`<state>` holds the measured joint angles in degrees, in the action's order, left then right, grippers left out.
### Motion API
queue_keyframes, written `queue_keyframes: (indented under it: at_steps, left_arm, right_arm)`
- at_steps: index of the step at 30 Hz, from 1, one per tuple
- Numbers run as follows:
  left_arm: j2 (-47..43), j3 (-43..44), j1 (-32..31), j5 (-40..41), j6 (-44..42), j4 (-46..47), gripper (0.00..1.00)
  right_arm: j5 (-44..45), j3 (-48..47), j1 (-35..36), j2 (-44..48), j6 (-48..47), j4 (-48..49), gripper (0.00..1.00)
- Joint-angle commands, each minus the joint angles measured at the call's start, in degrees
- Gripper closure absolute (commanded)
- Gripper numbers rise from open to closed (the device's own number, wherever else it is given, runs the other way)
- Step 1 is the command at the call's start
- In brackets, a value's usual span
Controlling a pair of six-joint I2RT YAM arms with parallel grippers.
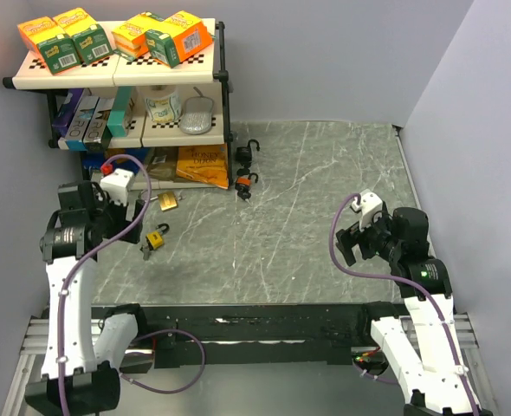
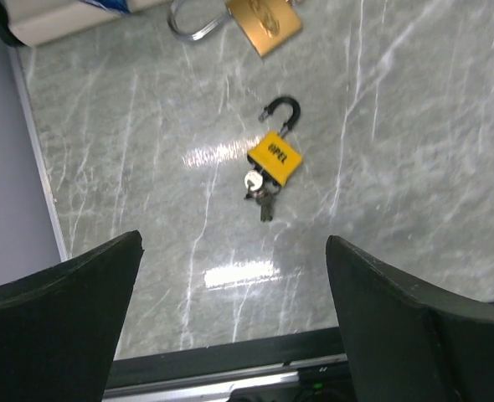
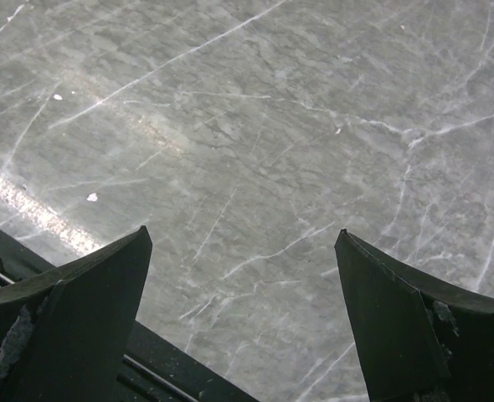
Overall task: Lock with the key
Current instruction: Pick up the lock from the center of the board.
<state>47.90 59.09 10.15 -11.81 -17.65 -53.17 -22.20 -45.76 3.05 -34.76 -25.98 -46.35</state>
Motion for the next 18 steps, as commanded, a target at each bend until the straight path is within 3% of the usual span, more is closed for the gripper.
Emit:
queue_keyframes:
  at_steps: [1,4,18]
  left_arm:
    - [4.39,0.15,0.13,-2.07,-7.21,-3.25,0.04]
    - [8.25,0.24,-0.39,-4.01,-12.40,-4.40,0.04]
    - [31.28,-3.72,-15.50,11.72,-14.43,5.87,0.01]
  right_arm:
    - [-2.14,-2.58,-0.32,-1.27,2.33,0.82,0.00]
    - [-2.94,-2.41,-0.32,-2.41,3.47,1.70,0.00]
    - [-3.12,-2.05,-0.24,-8.74,5.32,3.98,0.00]
